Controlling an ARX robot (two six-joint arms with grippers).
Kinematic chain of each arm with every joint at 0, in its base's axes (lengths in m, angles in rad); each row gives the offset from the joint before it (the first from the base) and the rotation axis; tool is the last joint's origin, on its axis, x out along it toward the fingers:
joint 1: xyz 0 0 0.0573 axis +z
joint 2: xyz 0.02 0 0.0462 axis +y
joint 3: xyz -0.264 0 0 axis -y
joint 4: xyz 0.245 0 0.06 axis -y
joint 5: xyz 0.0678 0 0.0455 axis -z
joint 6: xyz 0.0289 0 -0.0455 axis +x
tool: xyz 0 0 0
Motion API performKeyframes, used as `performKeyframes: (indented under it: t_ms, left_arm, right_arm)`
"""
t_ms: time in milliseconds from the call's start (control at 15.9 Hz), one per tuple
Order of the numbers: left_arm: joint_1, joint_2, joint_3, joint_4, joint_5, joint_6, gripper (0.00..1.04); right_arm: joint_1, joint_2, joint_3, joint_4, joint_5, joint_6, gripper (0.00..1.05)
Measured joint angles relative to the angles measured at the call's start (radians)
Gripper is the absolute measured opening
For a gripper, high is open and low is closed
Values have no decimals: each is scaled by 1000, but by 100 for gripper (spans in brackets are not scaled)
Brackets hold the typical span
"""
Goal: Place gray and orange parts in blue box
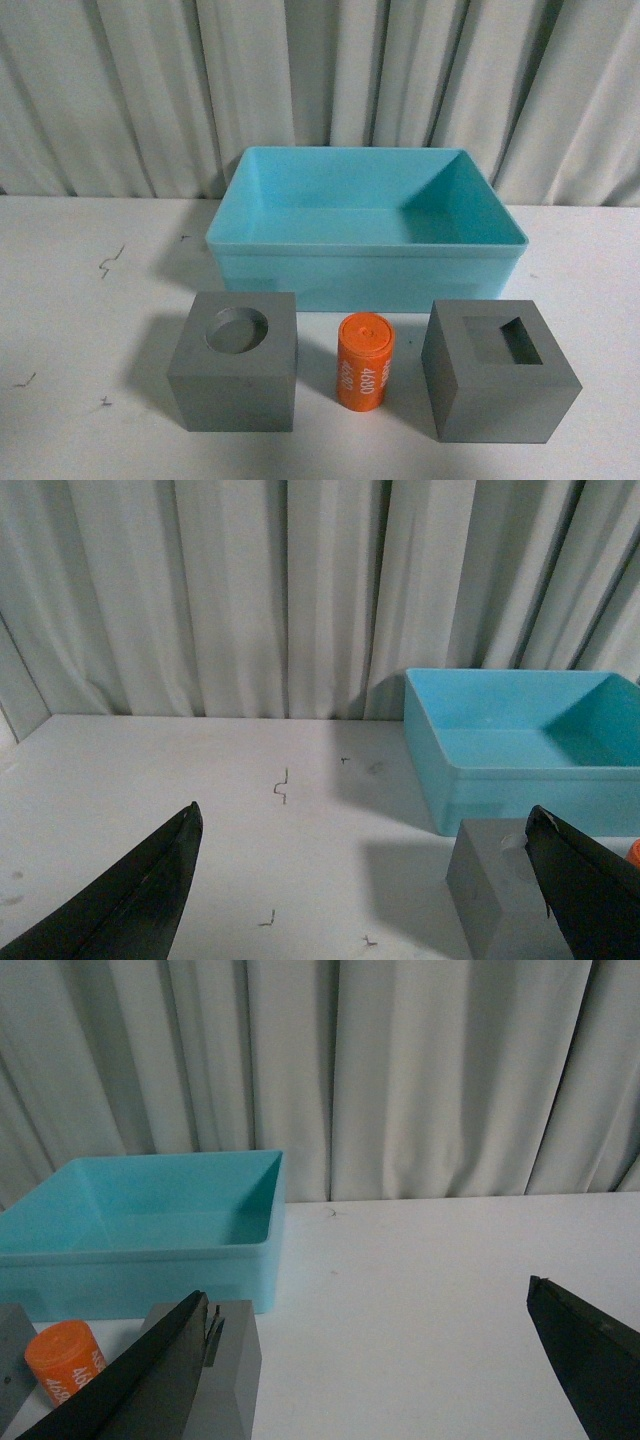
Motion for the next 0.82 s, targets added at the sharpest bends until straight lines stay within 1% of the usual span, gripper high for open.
performKeyframes:
  t_ms: [817]
  left_arm:
    - [0,0,0,0,0,0,98]
  right_arm:
    - [0,0,0,0,0,0,98]
